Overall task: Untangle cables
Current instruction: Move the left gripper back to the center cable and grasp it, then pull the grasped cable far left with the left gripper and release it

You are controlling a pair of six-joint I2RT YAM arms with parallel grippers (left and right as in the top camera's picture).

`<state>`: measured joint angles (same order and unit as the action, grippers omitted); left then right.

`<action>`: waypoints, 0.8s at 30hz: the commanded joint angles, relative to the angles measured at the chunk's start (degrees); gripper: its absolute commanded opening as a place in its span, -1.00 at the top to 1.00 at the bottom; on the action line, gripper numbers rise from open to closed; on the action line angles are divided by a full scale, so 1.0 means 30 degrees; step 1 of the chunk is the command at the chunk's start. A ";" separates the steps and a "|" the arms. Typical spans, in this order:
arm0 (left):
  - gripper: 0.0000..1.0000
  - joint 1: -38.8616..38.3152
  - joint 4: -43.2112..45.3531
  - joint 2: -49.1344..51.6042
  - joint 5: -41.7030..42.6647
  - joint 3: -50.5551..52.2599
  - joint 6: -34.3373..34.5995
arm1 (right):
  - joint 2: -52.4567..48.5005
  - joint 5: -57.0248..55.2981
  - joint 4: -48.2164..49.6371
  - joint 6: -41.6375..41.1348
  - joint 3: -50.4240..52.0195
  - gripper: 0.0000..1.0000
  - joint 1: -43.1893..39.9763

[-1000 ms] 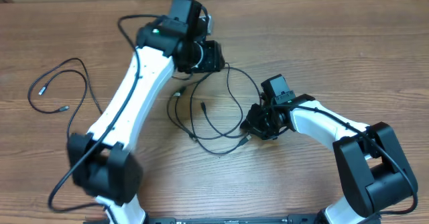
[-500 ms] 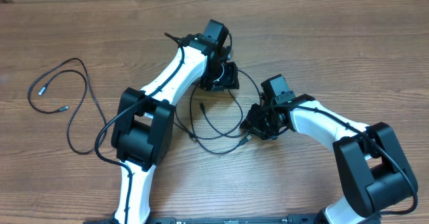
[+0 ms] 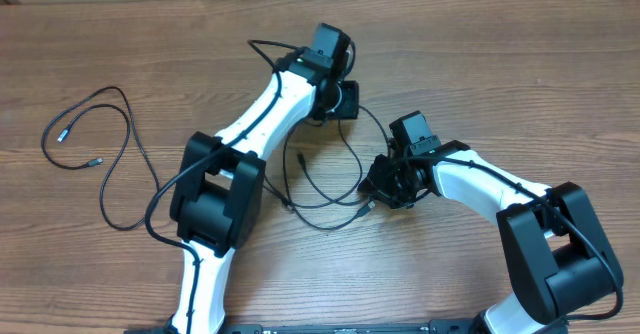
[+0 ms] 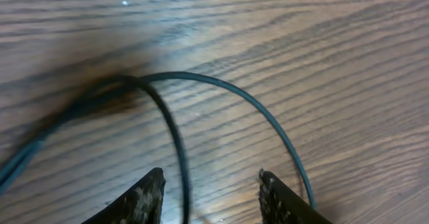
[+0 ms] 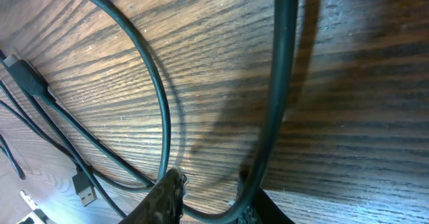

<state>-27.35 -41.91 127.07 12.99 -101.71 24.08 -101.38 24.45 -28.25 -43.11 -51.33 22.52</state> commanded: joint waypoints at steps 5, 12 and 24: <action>0.88 -0.0736 0.0066 0.1217 -0.1530 -0.0364 0.0102 | -0.0211 -0.1129 -0.0240 -0.0044 0.0364 0.48 -0.0080; 0.92 -0.0379 -0.2871 -0.0568 -0.1035 -0.1938 -0.2688 | -0.0211 -0.1268 -0.0240 -0.0051 0.0364 0.75 -0.0029; 0.92 -0.0255 -0.4860 -0.9194 -0.1406 -0.2936 -0.2965 | -0.0211 -0.1260 -0.0240 -0.0058 0.0364 0.84 -0.0029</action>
<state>-28.36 -56.95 106.76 9.98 -108.84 16.29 -101.38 23.03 -29.10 -43.44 -51.27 22.52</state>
